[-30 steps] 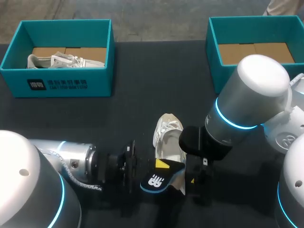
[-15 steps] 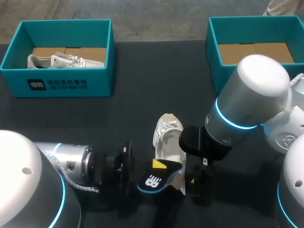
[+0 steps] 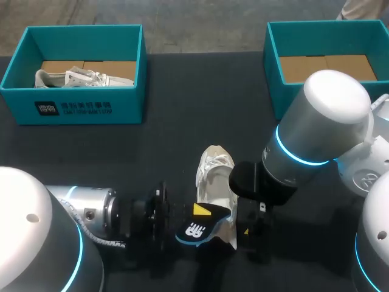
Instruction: Take the shoe out of the shoebox, open the shoe tongue, remove and reinsert the insole, then place the shoe into the shoebox
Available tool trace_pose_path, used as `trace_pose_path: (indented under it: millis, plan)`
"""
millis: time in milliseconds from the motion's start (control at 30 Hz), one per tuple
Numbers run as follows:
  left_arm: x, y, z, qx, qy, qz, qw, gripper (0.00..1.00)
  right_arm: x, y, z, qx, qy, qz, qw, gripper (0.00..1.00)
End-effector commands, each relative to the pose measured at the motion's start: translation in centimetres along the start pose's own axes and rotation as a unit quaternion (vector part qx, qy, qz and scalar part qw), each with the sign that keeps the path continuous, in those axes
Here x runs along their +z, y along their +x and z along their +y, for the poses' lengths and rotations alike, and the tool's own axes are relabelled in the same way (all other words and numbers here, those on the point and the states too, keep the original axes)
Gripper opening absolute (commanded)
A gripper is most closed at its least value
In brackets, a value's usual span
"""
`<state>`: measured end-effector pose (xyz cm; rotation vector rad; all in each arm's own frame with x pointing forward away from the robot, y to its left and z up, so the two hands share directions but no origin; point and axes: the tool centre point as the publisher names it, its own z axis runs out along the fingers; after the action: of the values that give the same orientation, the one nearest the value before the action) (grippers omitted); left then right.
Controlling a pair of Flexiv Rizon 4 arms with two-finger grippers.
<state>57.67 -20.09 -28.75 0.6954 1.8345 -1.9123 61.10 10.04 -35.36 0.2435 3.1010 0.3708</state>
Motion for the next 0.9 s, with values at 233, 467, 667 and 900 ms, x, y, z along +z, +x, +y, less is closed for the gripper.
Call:
trace_pose_path:
  millis: [233, 467, 667, 900]
  plan:
    - [0.9, -0.1, 0.6, -0.001, 0.003, 0.0, 1.0, 0.0, 0.1, 0.1, -0.1, 0.0, 0.0, -0.001, 1.0, 1.0]
    - [0.9, -0.4, 1.5, -0.004, -0.009, -0.004, 1.0, 0.0, 0.1, 0.1, -0.1, 0.0, 0.0, -0.001, 1.0, 1.0]
    - [1.1, -0.6, 2.1, -0.005, -0.017, -0.005, 1.0, 0.0, 0.1, 0.1, -0.1, 0.0, 0.0, -0.001, 1.0, 1.0]
    - [1.0, -0.7, 2.9, -0.005, -0.027, -0.005, 1.0, 0.0, 0.1, 0.1, -0.1, 0.0, 0.0, -0.001, 1.0, 1.0]
